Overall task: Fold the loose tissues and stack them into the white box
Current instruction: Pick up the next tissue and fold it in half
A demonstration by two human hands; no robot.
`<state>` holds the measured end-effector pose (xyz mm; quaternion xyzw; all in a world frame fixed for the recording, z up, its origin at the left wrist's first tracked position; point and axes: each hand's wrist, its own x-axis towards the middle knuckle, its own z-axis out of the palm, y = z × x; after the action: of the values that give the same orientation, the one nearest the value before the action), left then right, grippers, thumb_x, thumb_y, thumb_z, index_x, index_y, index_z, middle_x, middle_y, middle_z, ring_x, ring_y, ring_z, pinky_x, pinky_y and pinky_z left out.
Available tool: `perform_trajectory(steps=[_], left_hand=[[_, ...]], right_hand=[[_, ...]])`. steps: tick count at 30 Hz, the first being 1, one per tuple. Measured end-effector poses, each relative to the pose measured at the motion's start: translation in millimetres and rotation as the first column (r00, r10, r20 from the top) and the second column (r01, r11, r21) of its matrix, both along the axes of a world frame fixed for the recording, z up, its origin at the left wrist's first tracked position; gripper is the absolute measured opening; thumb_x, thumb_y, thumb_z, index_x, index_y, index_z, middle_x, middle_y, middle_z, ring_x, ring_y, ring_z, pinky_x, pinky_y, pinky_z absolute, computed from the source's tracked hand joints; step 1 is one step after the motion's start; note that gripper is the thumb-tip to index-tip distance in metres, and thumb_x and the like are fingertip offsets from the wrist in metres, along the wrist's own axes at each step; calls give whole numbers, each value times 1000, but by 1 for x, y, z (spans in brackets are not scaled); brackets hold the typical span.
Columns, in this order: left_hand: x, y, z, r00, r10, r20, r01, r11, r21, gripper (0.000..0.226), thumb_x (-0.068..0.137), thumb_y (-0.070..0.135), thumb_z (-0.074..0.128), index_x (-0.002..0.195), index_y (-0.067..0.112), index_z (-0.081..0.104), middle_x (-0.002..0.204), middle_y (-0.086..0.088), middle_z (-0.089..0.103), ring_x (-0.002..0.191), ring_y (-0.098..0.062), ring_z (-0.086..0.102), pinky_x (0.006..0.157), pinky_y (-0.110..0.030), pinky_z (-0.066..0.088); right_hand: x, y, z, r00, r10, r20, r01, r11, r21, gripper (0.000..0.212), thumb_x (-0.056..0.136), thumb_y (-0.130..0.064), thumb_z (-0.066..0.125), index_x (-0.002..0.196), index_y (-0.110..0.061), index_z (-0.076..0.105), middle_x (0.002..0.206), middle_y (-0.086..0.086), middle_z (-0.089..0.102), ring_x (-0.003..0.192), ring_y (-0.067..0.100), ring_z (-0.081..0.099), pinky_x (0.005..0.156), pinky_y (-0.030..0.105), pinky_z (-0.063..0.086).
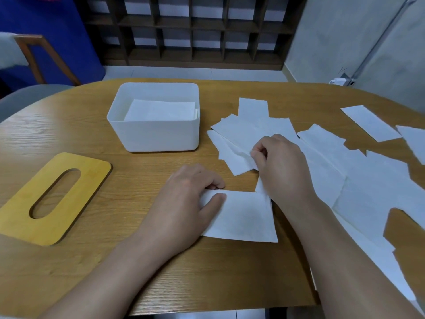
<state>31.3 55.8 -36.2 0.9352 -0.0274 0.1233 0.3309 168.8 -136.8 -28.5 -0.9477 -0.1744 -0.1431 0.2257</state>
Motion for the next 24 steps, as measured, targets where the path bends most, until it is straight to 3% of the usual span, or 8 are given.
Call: perform_trajectory(steps=[8,15,24], left_hand=[[-2,5,-1,1000,5,-8,-5,1000,-16,13,101,37,74,114,36,75,105,25,63,111,-4,57,92,-19,43],[-4,6,1,1000,0,-10,0,1000,-16,13,102,40,73,114,37,74,105,23,63,110,-4,57,92,-27,48],[-5,5,1,1000,0,-16,0,1000,-11,14,102,41,72,115,38,74,107,24,64,113,-4,57,92,-28,50]], right_hand=[[-5,-5,3,1000,14,-27,-13,999,29,26,108,-11,57,88,-18,72,90,-1,66,82,21,64,84,46,53],[-8,-3,4,1000,-2,8,2,999,-32,24,99,-3,63,84,-19,73,83,-2,66,74,21,64,76,43,56],[-7,-2,3,1000,-1,26,3,997,-72,26,98,4,60,83,-16,66,84,4,63,76,28,61,79,53,54]])
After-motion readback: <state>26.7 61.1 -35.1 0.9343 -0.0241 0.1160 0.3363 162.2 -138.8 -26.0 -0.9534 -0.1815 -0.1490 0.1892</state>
